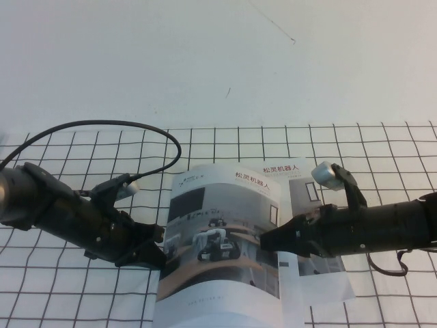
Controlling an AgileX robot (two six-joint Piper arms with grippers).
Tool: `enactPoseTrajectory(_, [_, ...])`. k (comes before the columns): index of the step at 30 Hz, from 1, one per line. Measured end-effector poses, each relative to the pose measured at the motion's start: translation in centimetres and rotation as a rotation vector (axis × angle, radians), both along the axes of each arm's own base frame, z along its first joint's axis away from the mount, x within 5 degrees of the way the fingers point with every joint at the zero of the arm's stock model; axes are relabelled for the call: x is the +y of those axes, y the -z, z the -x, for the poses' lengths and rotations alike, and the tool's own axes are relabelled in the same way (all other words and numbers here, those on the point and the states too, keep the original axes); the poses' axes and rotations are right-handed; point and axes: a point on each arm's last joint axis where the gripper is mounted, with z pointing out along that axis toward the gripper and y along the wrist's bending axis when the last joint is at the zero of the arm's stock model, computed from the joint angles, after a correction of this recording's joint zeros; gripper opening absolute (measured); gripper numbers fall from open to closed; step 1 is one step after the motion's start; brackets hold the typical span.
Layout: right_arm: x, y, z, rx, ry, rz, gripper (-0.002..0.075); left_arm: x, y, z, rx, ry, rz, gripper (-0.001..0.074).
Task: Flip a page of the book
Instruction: Open the closed book
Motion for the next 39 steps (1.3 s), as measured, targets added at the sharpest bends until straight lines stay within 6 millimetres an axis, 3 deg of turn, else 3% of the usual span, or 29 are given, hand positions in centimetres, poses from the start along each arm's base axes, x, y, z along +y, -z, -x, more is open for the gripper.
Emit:
enactPoseTrajectory(18, [1.8,-5.0,-1.8,-0.13,-0.174,-0.282,0.0465,0.0,0.0,0.0,0.002,-0.001,0.001,-0.0004])
enactPoseTrajectory(29, [1.9,-4.9,-2.0,-0.123,-0.172,-0.283,0.0464,0.0,0.0,0.0,0.004,0.0,0.002,-0.0004])
enactPoseTrajectory(39, [3.3,-5.4,-1.8,-0.155,-0.219,-0.288,0.0464,0.0,0.1,0.0,0.007,-0.001,0.004,-0.0004])
